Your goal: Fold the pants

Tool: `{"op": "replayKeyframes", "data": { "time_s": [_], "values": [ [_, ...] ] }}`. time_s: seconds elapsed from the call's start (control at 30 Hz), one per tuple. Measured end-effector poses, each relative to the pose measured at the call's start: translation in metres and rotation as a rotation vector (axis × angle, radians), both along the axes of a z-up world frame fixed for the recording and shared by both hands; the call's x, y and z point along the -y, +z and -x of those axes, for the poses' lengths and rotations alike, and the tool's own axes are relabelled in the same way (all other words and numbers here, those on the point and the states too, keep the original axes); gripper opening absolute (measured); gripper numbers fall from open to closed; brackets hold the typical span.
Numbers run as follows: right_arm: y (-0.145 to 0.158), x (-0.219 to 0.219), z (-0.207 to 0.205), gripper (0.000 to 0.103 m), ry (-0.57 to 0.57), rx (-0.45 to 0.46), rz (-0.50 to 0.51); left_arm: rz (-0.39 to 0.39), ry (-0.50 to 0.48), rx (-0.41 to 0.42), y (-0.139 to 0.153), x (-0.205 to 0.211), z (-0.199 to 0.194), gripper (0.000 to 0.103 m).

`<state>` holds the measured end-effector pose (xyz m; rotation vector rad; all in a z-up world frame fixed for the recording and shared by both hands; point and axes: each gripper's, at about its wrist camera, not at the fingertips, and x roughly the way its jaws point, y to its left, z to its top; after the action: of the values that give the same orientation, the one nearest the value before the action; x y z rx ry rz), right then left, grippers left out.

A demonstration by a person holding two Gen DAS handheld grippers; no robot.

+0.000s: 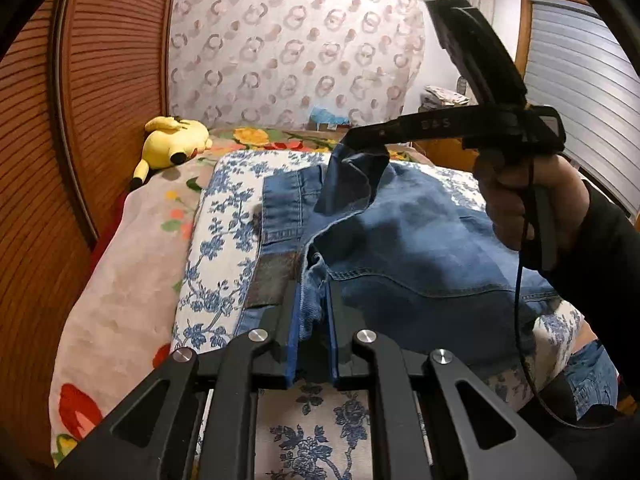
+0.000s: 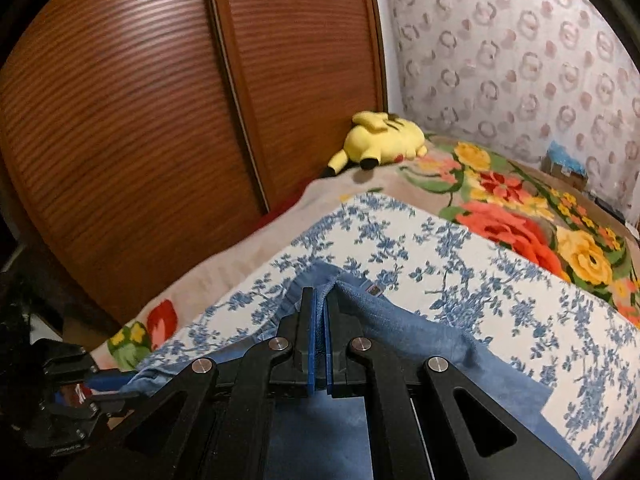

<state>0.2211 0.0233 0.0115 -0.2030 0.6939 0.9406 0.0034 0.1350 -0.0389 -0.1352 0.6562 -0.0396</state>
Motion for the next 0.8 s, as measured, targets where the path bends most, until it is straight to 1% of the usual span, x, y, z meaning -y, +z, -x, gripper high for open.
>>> {"op": "replayKeyframes", "data": {
  "time_s": [0.07,0.13,0.37,0.53,0.73,0.8],
  "values": [
    [-0.006,-0.007,-0.003,0.003,0.001,-0.002,0.008,-0.003,0.004,-0.008,-0.003,-0.001,-0.002,0.012],
    [-0.004,-0.02,0.0,0.003,-0.003,0.003,0.007,-0.002,0.008,-0.01,-0.004,-0.001,-0.004,0.012],
    [-0.006,-0.03,0.001,0.003,-0.034,0.02,-0.01,-0.004,0.013,0.002,-0.003,-0.001,0.001,0.013],
    [-0.009,-0.036,0.004,0.003,-0.041,0.028,-0.014,-0.011,0.015,-0.003,-0.005,0.001,0.003,0.013],
    [-0.014,-0.048,-0.002,0.003,-0.048,-0.015,-0.01,-0.014,0.041,-0.03,-0.01,-0.003,0.001,0.015],
    [-0.013,-0.049,-0.003,0.006,-0.056,-0.018,-0.007,-0.008,0.044,-0.031,-0.011,-0.004,0.001,0.016]
  ]
}}
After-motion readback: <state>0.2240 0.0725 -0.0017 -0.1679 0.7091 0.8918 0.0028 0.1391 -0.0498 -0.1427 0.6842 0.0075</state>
